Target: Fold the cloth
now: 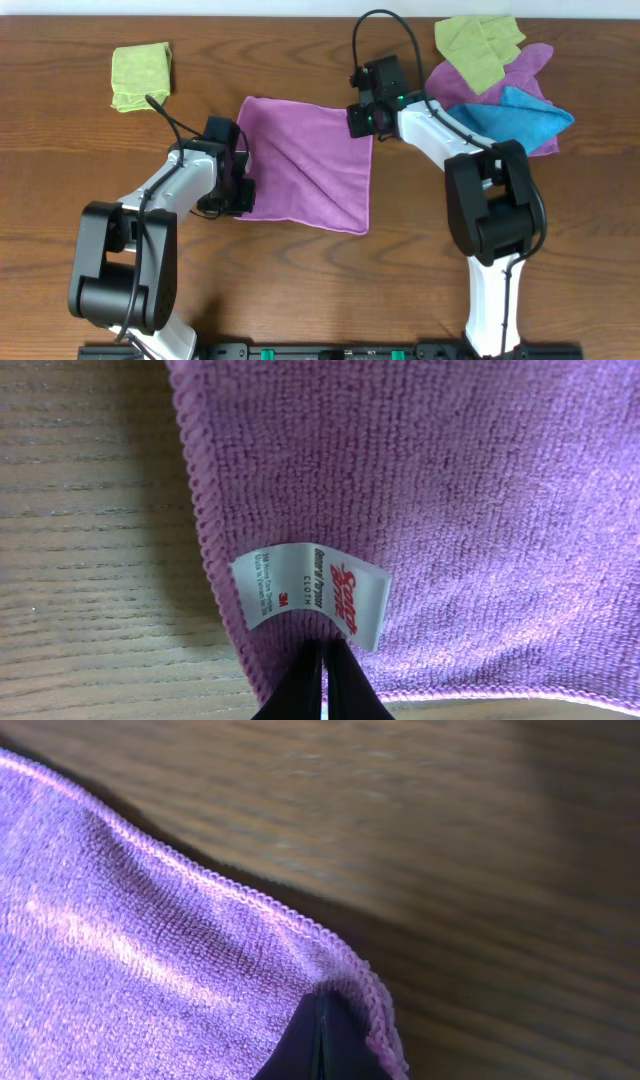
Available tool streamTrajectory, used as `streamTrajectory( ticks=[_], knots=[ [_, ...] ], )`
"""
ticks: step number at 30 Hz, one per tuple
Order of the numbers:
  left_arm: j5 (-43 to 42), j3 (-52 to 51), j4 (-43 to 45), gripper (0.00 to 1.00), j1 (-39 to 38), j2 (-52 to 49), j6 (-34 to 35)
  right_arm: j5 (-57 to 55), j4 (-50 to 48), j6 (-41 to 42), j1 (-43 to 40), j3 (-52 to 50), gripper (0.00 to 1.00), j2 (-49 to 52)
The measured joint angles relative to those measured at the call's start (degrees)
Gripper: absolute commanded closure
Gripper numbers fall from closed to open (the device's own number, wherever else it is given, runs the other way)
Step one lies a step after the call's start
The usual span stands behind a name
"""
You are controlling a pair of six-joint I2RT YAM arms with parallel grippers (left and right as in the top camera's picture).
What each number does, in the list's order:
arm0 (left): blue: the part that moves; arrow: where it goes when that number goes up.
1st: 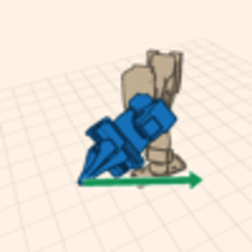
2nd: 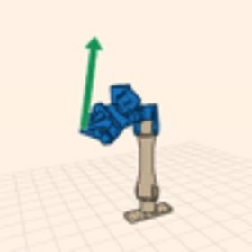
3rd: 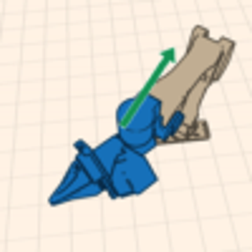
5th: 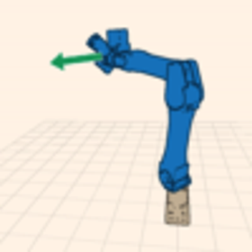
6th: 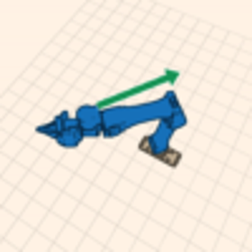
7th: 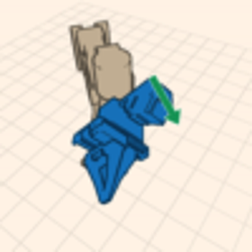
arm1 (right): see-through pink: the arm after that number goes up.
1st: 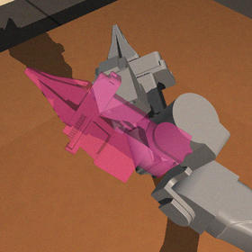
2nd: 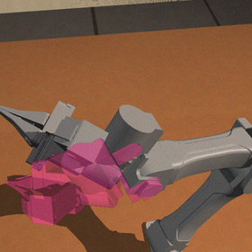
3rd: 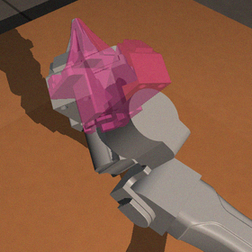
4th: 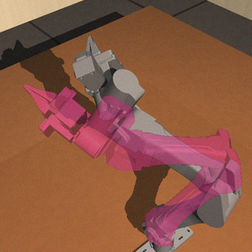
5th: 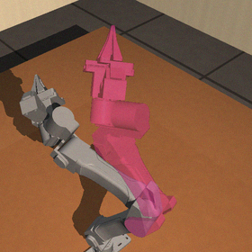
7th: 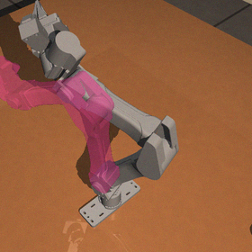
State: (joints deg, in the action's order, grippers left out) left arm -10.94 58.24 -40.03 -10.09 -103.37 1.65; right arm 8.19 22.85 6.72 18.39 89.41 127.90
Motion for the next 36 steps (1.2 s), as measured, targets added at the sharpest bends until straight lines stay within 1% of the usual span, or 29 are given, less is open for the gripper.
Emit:
streamTrajectory(
  ticks=[5,12,14,15,17,18,20,21,22,23,24,25,26,27,29,30,31,33,36],
  knots=[
    [0.0,-0.02,0.02,0.94,0.0,0.0,0.0,-1.16,0.35,0.02,-2.01,1.03,0.99,0.52],
    [0.0,-0.04,0.17,0.94,0.0,0.0,0.0,-1.79,1.09,0.02,-2.19,2.19,0.99,1.07],
    [0.0,-0.04,0.26,0.94,0.0,0.0,0.02,-1.44,3.23,0.07,-2.19,3.52,0.97,1.11],
    [0.0,-0.04,0.31,0.94,0.0,0.0,0.13,-1.16,5.51,0.0,-2.19,4.79,0.92,1.14],
    [0.0,-0.04,0.37,0.94,0.0,0.0,0.5,-0.74,9.75,0.02,-2.19,8.37,0.91,1.31],
    [0.0,-0.04,0.39,0.94,0.0,0.0,0.79,-0.55,11.26,0.13,-2.19,10.05,0.84,1.38],
    [0.0,0.02,0.37,0.94,0.0,0.0,1.33,-0.26,15.5,0.24,-2.19,14.14,0.5,1.42],
    [0.0,0.09,0.31,0.94,0.0,0.0,1.53,-0.2,17.42,0.46,-2.19,16.04,0.36,1.42],
    [0.02,0.26,0.22,0.94,0.0,0.0,1.57,-0.09,19.89,0.24,-2.19,18.38,0.27,1.42],
    [0.15,0.57,0.22,0.94,0.0,-0.04,1.62,-0.04,22.82,0.07,-2.19,21.33,0.17,1.42],
    [0.26,1.01,0.28,0.94,0.0,-0.13,1.73,0.0,24.17,0.46,-2.19,22.77,0.24,1.36],
    [0.42,1.75,0.22,0.94,0.0,-0.17,1.92,0.15,26.21,0.0,-2.19,24.65,0.5,1.36],
    [0.44,3.17,0.24,0.94,0.0,-0.28,2.23,0.48,27.82,0.07,-2.19,26.47,0.72,1.36],
    [0.44,4.13,0.24,0.94,0.0,-0.35,2.45,0.85,28.3,0.09,-2.19,27.23,0.8,1.33],
    [0.44,7.43,0.15,0.94,0.0,-0.39,2.82,2.25,29.29,0.11,-2.19,29.22,0.89,1.27],
    [0.46,8.81,-0.04,0.94,0.0,-0.39,2.86,2.95,29.73,0.0,-2.19,29.99,0.89,1.25],
    [0.42,11.13,-0.31,0.94,0.0,-0.39,2.91,3.8,30.08,0.28,-2.19,30.71,0.88,0.98],
    [0.44,14.45,-0.92,0.94,0.0,-0.39,3.04,5.2,30.77,-0.13,-2.19,31.39,0.98,0.31],
    [0.44,20.39,-4.42,0.94,0.0,-0.33,3.06,7.67,35.17,-2.01,-2.19,31.71,0.99,-2.21]
  ],
)
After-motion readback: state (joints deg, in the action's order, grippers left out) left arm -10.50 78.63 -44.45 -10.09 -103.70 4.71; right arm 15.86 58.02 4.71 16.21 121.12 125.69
